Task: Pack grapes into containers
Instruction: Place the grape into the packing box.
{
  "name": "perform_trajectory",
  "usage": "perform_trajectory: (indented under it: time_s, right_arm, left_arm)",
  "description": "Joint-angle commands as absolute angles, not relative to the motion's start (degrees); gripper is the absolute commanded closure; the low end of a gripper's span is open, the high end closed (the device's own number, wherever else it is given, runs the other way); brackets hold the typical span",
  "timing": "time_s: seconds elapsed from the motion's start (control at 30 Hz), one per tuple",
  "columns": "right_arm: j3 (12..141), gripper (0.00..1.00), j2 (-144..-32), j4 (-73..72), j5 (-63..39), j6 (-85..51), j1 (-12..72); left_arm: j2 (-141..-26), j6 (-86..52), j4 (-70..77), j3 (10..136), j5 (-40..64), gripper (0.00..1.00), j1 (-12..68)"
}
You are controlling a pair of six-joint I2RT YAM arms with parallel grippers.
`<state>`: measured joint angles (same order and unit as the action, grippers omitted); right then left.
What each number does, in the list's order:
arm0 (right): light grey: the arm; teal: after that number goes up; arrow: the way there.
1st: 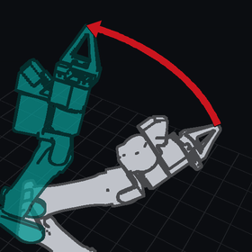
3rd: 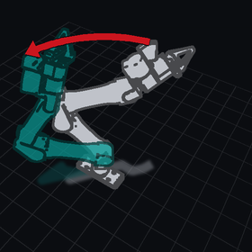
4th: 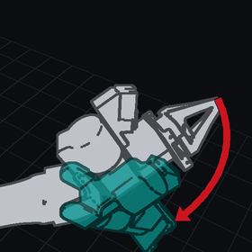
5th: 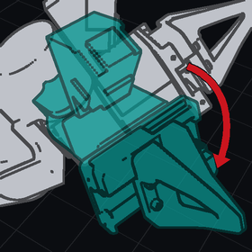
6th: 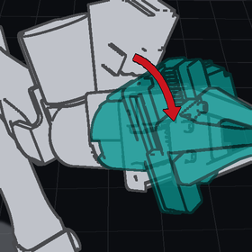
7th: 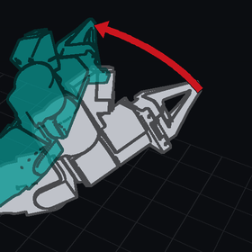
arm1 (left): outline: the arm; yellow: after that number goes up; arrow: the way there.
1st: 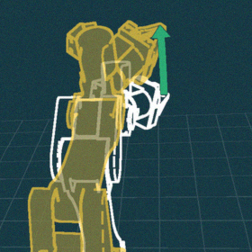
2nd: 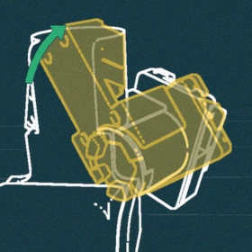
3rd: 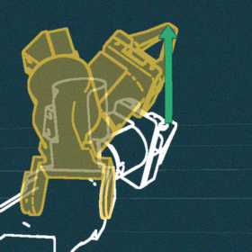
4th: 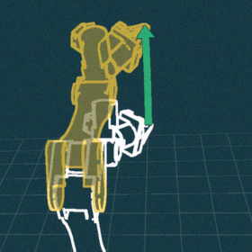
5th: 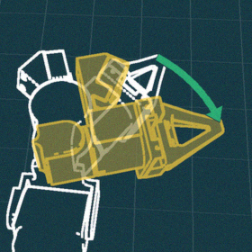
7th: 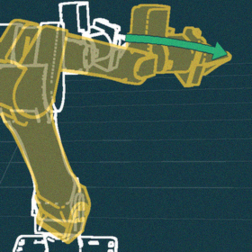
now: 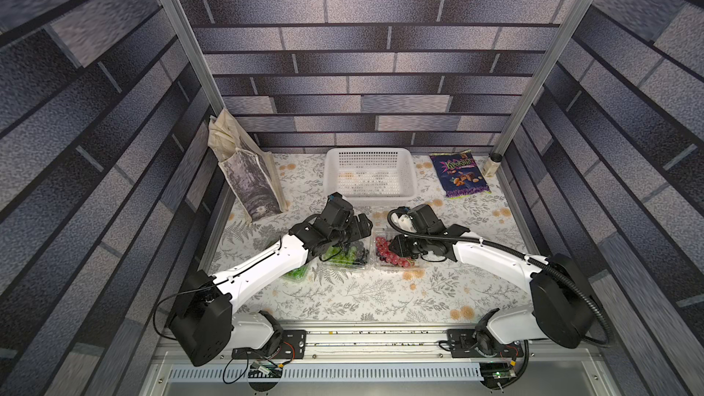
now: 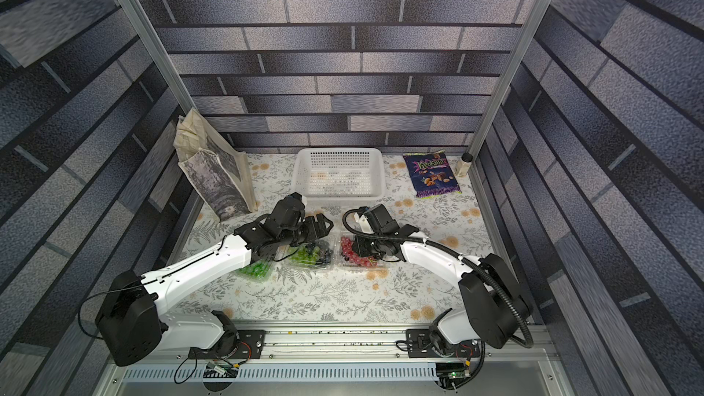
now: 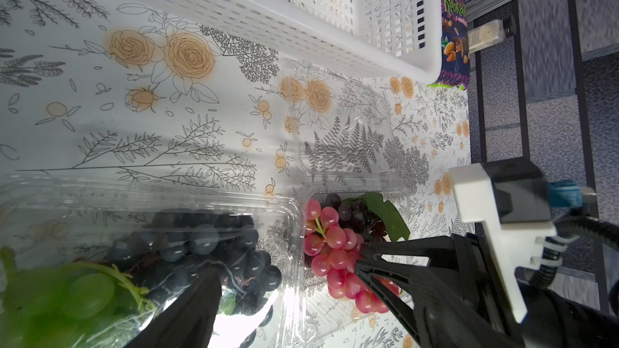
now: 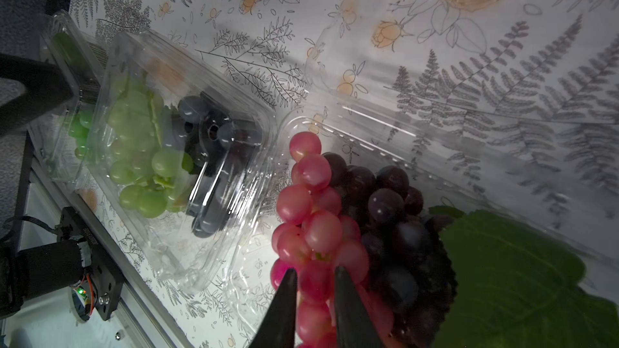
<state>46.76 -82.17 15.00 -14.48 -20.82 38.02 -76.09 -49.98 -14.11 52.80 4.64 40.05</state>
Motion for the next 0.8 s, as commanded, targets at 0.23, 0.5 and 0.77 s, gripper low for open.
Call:
perform_trajectory:
  time_s: [0.23, 0.5, 0.77]
  right_arm:
    - [45.18, 0.78, -84.07, 13.96, -15.23, -21.56, 38.5]
    - [48.03, 0.67, -73.91, 20.2, -6.24, -19.91, 37.77]
    - [49.03, 0.66, -67.6, 25.14, -4.96, -18.76, 33.96]
  left_arm:
    - [-76.03, -49.84, -15.76, 51.98, 4.23, 0.1, 41.5]
    - [-75.66, -48.7, -19.11, 53.81, 3.25, 0.1, 44.19]
    - [-82.22, -49.92, -16.93, 57.25, 4.22, 0.18, 48.98]
